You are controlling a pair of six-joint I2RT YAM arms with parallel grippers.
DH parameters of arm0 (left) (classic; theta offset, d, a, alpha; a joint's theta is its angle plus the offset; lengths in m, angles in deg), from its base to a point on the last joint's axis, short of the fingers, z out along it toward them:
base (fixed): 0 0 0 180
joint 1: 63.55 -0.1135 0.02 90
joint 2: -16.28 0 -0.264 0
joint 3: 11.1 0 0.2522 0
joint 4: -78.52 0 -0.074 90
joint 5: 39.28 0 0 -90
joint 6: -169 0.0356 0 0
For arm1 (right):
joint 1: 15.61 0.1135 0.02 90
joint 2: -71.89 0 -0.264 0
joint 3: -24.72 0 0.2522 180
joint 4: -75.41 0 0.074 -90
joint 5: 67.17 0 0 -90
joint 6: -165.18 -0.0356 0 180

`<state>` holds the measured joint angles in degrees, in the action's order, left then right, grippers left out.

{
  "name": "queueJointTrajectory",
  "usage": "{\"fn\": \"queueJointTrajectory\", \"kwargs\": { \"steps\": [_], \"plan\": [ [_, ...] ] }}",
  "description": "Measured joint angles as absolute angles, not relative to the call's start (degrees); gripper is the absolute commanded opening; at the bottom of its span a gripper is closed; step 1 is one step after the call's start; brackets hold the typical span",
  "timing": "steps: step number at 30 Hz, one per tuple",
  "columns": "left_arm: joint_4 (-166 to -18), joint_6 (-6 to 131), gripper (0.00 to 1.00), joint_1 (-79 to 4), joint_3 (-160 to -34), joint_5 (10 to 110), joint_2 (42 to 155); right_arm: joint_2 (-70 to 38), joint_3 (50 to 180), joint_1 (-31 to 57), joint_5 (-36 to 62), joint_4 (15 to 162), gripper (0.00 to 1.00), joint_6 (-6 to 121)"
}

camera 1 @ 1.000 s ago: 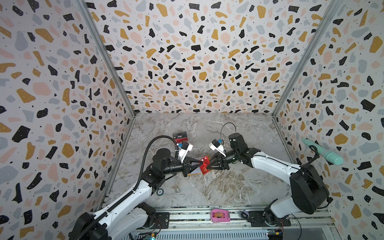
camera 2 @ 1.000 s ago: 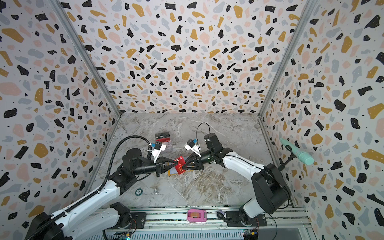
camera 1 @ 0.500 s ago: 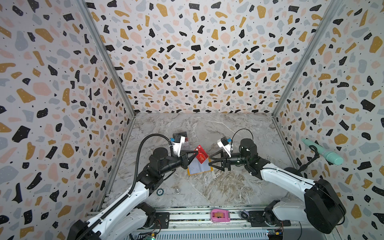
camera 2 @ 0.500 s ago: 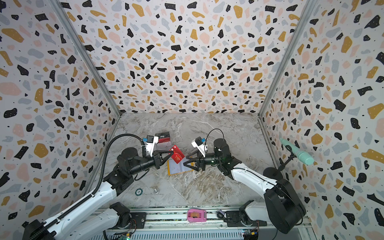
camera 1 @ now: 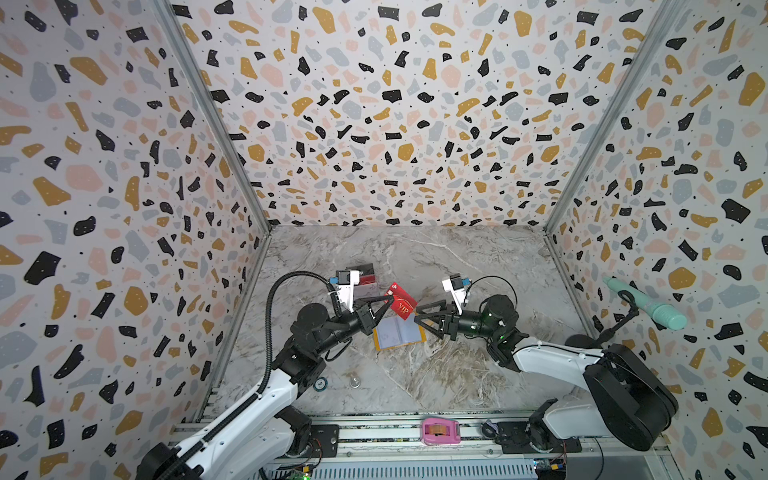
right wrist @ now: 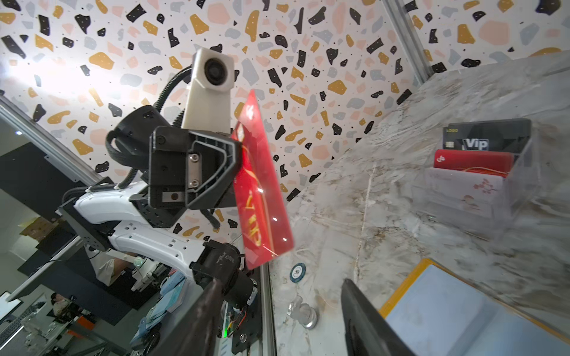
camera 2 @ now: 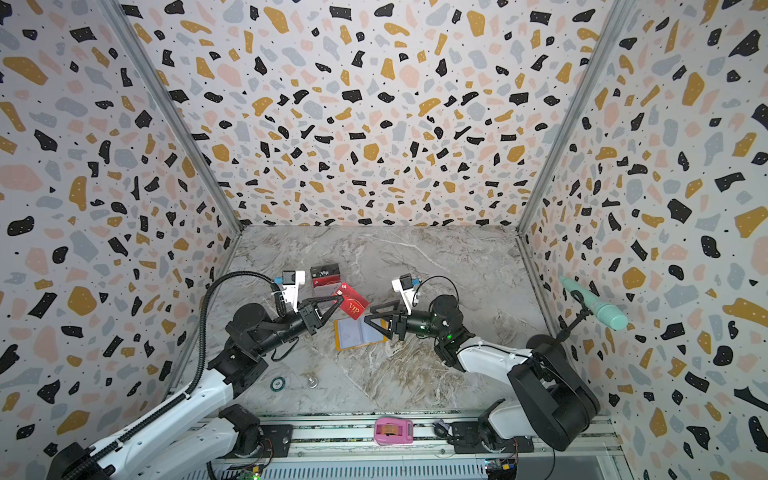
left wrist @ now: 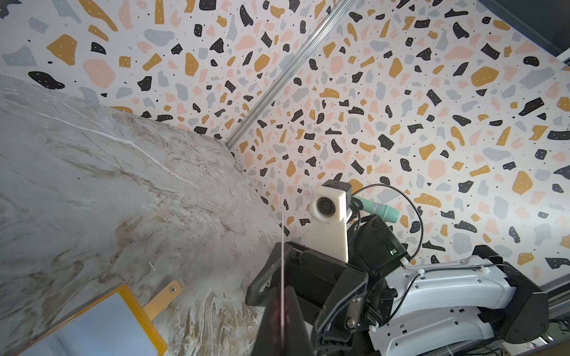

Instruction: Take the credit cards out of the card holder

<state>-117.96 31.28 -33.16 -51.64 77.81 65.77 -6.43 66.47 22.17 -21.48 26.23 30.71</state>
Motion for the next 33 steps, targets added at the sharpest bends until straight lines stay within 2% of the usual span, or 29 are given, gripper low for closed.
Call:
{"fn": "queueJointTrajectory", "kwargs": {
  "steps": [9, 26, 33],
  "plan": [
    [-125.06, 28.74, 0.00, -33.16, -47.75, 75.63, 62.99, -7.79, 66.16, 25.37, -15.28, 15.98, 0.46, 25.92],
    [-129.44, 26.95, 0.00, -33.16, -45.72, 72.65, 60.31, -16.93, 70.95, 29.17, -11.32, 5.71, 0.28, 19.06],
    [-130.11, 26.99, 0.00, -33.16, -44.98, 72.48, 60.35, -18.50, 71.60, 29.87, -10.97, 3.26, 0.15, 17.53]
  ]
}}
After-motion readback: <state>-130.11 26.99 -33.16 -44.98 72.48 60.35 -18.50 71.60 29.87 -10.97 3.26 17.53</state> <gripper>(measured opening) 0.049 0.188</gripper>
